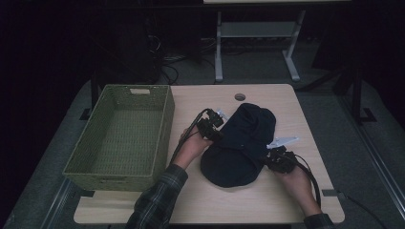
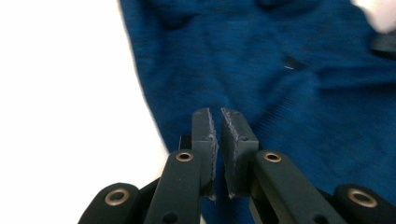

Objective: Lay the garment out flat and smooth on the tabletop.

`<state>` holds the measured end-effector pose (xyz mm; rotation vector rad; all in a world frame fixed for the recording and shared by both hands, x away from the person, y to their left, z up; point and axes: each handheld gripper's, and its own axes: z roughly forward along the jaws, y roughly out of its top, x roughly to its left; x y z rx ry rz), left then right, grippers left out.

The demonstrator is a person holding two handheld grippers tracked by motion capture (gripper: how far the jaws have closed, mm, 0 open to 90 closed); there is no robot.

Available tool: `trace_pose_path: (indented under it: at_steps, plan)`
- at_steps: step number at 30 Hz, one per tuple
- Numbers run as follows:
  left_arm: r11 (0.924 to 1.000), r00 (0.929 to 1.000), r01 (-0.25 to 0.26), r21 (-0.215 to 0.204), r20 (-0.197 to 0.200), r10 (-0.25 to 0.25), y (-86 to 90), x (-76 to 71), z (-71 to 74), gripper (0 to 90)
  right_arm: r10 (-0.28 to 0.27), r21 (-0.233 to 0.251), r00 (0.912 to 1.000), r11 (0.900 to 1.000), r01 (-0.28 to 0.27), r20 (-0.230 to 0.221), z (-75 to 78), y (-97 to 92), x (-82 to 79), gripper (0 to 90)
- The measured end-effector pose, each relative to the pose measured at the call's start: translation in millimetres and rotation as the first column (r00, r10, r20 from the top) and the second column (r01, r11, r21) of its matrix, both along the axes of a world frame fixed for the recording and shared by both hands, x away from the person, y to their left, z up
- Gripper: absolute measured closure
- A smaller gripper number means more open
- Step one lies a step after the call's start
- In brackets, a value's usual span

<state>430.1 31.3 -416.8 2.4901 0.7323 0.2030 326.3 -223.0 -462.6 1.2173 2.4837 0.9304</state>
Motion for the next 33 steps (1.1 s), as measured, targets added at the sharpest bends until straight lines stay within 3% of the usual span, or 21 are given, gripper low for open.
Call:
trace_pose_path:
  at_steps: [1,4,5,9,12,14,25,33]
  plan:
    - [0.9993,0.9998,-0.018,0.033,0.005,0.018,-1.3,9.4,-6.2,83.8,0.001,-0.003,1.0,1.0,-0.001,0.001,0.0,0.0,0.0,89.8]
    - [0.9988,0.9992,-0.039,0.029,-0.005,0.039,-1.5,16.6,-13.4,83.8,0.0,-0.002,1.0,1.0,0.0,0.0,0.1,0.3,-0.2,89.8]
    - [0.9979,0.9988,-0.045,0.047,-0.015,0.046,-1.9,21.1,-20.6,83.8,0.0,-0.002,1.0,1.0,0.0,0.0,0.1,0.2,-0.2,89.9]
    - [0.9978,0.9984,-0.049,0.045,-0.028,0.05,-3.3,24.0,-30.5,84.1,0.0,-0.008,1.0,1.0,0.0,0.002,0.3,0.6,-0.6,89.9]
    - [0.9973,0.9989,-0.039,0.062,-0.022,0.04,-4.1,22.4,-30.5,86.9,0.004,-0.019,1.0,0.9998,-0.004,0.004,0.7,0.6,-0.7,89.9]
    - [0.9976,0.9985,-0.035,0.059,-0.039,0.038,-2.5,20.9,-30.2,89.3,0.0,-0.023,1.0,0.9997,0.0,0.001,1.1,-1.5,-0.3,89.9]
    - [0.9998,0.9943,-0.008,-0.018,-0.107,0.006,11.4,-4.3,-32.1,89.5,-0.039,-0.031,0.9992,0.9988,0.038,-0.012,2.1,-16.7,2.5,89.9]
    - [0.9999,0.9964,0.008,-0.011,-0.085,-0.009,12.8,-30.3,-32.0,89.5,-0.045,-0.034,0.9989,0.9984,0.045,-0.012,2.2,-21.0,3.7,89.8]
